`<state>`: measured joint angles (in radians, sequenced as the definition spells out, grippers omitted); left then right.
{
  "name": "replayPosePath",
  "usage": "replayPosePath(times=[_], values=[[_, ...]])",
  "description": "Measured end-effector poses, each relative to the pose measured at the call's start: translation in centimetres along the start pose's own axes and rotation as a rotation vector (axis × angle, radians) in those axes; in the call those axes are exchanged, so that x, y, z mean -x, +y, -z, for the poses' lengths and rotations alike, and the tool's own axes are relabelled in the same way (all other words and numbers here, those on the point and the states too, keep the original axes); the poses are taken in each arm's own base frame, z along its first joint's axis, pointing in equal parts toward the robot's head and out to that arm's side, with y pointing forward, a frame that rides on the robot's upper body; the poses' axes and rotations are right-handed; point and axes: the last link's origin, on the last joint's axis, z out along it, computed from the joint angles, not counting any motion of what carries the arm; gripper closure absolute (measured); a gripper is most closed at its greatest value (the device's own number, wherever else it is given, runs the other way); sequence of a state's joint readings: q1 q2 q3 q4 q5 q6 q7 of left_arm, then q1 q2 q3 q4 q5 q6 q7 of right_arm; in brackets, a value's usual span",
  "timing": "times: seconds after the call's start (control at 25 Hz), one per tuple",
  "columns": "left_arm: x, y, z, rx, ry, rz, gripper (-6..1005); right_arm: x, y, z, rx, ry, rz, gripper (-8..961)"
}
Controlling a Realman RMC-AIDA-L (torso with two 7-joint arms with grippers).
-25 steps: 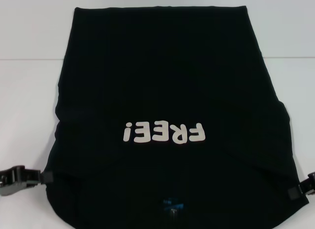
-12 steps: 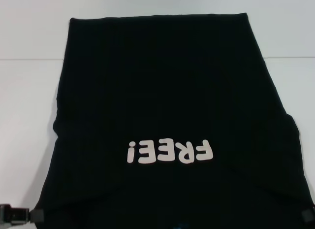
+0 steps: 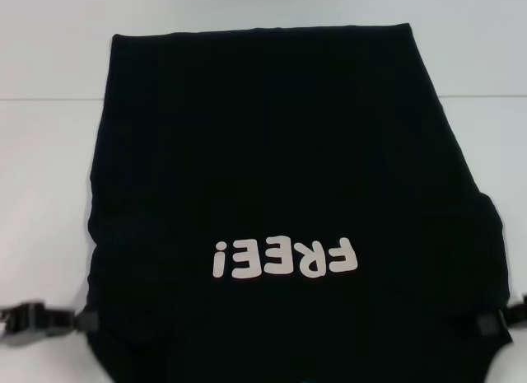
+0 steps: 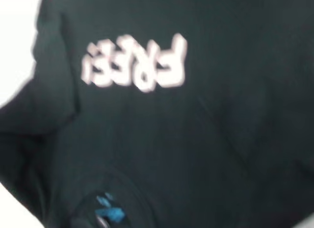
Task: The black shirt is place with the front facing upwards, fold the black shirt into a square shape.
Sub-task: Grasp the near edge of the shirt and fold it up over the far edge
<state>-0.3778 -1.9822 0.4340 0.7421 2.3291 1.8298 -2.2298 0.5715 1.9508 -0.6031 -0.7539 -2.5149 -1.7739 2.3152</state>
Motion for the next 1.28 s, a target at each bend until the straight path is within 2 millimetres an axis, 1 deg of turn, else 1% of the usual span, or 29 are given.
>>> replayPosePath(times=[0.04,0.08,0.12,0.2,0.24,0.36,0.52,0.56,0.64,0.68,0.72,0.8,0.84,0.88,0.92,1.0,1.08,1.16,1.28], values=[[0.0,0.0,0.0,0.000,0.000,0.000,1000,0.5,0.4,-0.1,0.016,-0.023,0.010,886],[-0.9,0.3,-0.5,0.004,0.009,-0.009,1000,1.0,0.7,-0.2,0.033,-0.046,0.019,885],[-2.8,1.0,-1.4,0.015,0.027,-0.028,1000,1.5,1.0,-0.2,0.049,-0.070,0.028,883],[-4.2,1.7,-1.9,0.025,0.048,-0.041,1000,2.6,1.6,-0.1,0.074,-0.121,0.043,880],[-5.3,2.1,-2.1,0.028,0.072,-0.046,1000,3.1,1.8,0.1,0.082,-0.148,0.047,879],[-8.7,3.3,-2.3,0.017,0.139,-0.056,1000,5.1,2.1,1.7,0.098,-0.269,0.051,875],[-12.9,4.1,-2.2,-0.056,0.232,-0.053,1001,8.1,1.9,4.2,0.065,-0.442,0.037,869],[-14.0,4.4,-2.3,-0.078,0.261,-0.057,1001,8.7,1.8,4.6,0.056,-0.476,0.035,867],[-15.5,4.6,-2.8,-0.112,0.306,-0.064,1001,10.3,1.6,5.0,0.014,-0.556,0.029,864],[-16.0,4.7,-3.0,-0.124,0.322,-0.066,1001,11.0,1.6,4.9,-0.006,-0.585,0.029,863],[-16.7,4.6,-3.7,-0.152,0.350,-0.068,1001,11.6,1.4,4.6,-0.030,-0.613,0.027,861],[-17.2,4.2,-4.8,-0.196,0.378,-0.067,1000,12.8,1.2,3.8,-0.085,-0.660,0.032,858],[-17.5,4.0,-5.4,-0.226,0.395,-0.070,1000,13.5,1.1,3.0,-0.119,-0.677,0.042,857],[-17.7,3.5,-6.7,-0.286,0.412,-0.083,1000,14.1,1.2,2.2,-0.151,-0.685,0.058,855],[-17.7,3.5,-6.7,-0.286,0.412,-0.083,1000,14.6,1.2,1.2,-0.185,-0.687,0.076,854],[-17.7,3.3,-8.1,-0.335,0.417,-0.110,1000,15.5,1.5,-0.8,-0.243,-0.670,0.109,851],[-17.9,3.4,-9.3,-0.397,0.437,-0.161,1000,16.2,1.7,-2.2,-0.295,-0.661,0.133,848],[-18.1,3.5,-9.5,-0.419,0.445,-0.184,1001,16.7,2.0,-2.9,-0.338,-0.664,0.157,845],[-18.8,3.9,-9.3,-0.460,0.492,-0.227,1001,17.5,2.3,-2.9,-0.375,-0.692,0.175,841]])
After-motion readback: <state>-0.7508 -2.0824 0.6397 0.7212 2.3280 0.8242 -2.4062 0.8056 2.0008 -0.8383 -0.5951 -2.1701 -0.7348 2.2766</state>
